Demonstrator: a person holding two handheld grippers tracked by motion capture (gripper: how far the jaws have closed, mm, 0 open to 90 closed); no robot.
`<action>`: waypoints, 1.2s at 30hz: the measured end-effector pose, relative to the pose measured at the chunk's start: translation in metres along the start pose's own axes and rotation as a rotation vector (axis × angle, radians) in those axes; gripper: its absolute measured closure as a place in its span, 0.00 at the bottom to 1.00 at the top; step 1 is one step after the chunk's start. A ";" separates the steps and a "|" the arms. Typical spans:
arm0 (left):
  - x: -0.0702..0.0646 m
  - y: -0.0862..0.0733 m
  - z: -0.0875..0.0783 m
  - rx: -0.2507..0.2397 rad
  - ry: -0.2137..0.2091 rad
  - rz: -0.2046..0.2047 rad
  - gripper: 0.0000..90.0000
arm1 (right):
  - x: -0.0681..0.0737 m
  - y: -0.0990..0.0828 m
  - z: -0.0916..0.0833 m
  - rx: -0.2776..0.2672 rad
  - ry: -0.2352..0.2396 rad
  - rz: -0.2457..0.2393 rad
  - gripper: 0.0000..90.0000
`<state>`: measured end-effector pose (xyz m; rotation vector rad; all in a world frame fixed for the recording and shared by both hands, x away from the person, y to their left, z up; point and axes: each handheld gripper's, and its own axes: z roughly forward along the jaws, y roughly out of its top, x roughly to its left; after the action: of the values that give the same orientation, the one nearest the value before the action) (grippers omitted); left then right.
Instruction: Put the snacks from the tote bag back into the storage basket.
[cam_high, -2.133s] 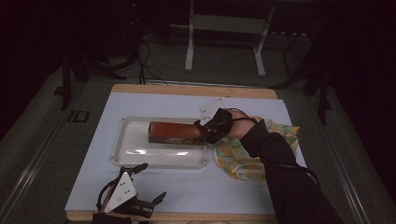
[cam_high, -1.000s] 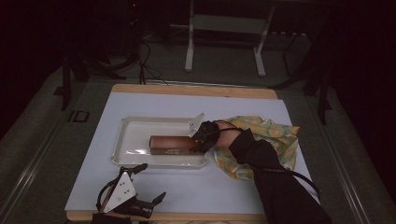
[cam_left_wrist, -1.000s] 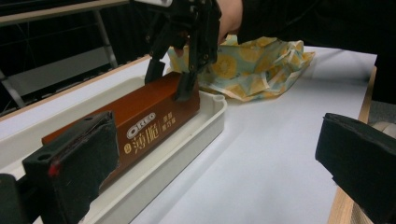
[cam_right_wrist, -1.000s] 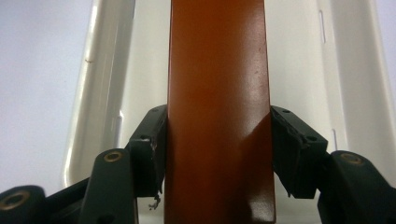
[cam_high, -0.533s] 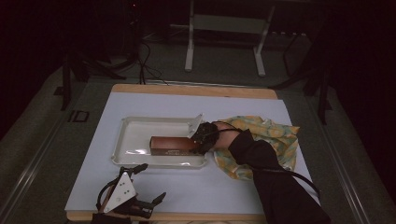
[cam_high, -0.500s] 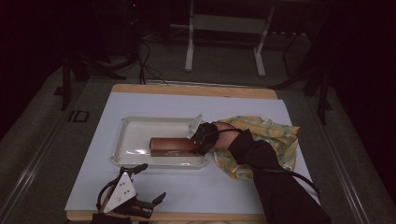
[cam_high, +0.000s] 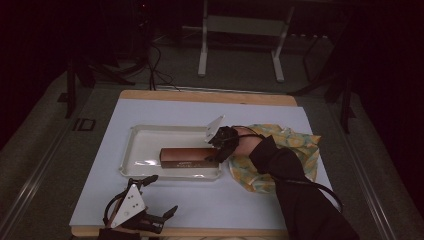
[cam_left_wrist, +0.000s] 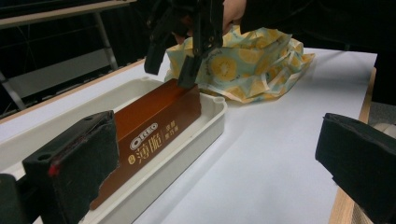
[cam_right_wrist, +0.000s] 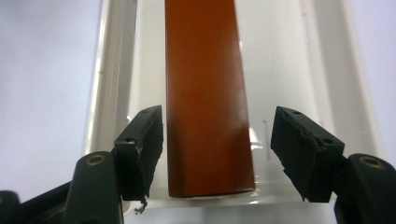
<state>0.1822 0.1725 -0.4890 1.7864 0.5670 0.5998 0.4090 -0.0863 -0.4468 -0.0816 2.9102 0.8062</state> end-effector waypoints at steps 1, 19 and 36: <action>0.000 0.000 0.000 0.001 0.000 0.000 0.00 | 0.000 0.000 -0.002 -0.008 0.005 0.004 0.38; 0.000 0.000 0.001 0.004 -0.002 0.001 0.00 | 0.005 -0.006 -0.032 -0.059 -0.014 0.080 0.13; 0.000 0.000 0.001 0.008 -0.003 -0.001 0.00 | 0.014 -0.044 -0.063 -0.158 -0.159 0.238 0.14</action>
<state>0.1828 0.1713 -0.4894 1.7941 0.5697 0.5949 0.3927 -0.1571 -0.4172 0.3058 2.7350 1.0262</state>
